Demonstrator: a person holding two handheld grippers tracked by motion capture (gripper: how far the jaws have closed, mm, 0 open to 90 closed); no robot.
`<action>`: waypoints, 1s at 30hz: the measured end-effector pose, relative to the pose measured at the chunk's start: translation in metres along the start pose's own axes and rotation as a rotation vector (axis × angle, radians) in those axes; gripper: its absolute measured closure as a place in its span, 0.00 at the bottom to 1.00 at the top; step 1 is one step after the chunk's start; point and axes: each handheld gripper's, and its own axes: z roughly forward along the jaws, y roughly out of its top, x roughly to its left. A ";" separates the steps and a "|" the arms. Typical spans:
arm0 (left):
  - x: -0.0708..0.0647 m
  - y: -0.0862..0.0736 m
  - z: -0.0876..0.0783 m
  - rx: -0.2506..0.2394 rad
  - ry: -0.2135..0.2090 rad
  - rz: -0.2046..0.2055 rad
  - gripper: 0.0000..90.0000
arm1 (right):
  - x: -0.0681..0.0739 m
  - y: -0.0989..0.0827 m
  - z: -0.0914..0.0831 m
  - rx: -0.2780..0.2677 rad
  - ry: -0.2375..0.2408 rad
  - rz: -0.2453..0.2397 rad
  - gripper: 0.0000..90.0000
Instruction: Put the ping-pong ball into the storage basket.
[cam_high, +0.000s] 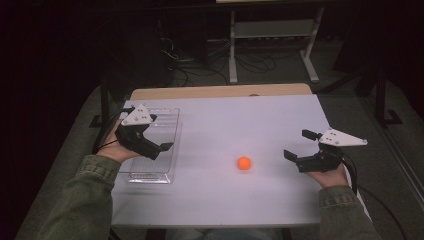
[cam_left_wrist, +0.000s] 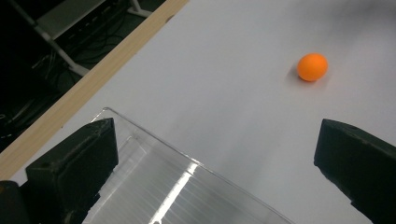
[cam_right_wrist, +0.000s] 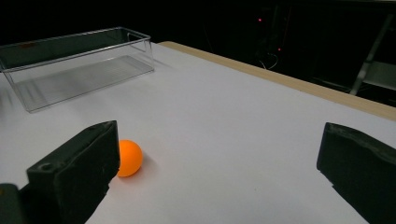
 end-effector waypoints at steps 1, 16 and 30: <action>0.000 0.000 0.000 0.000 0.000 0.000 0.00 | 0.000 0.000 0.000 0.000 0.000 -0.001 0.00; -0.010 0.018 0.020 0.066 -0.039 0.072 0.00 | 0.001 -0.001 0.001 0.008 0.008 -0.004 0.00; -0.013 0.026 0.031 0.105 -0.069 0.099 0.00 | 0.001 -0.001 0.002 0.013 0.015 -0.006 0.00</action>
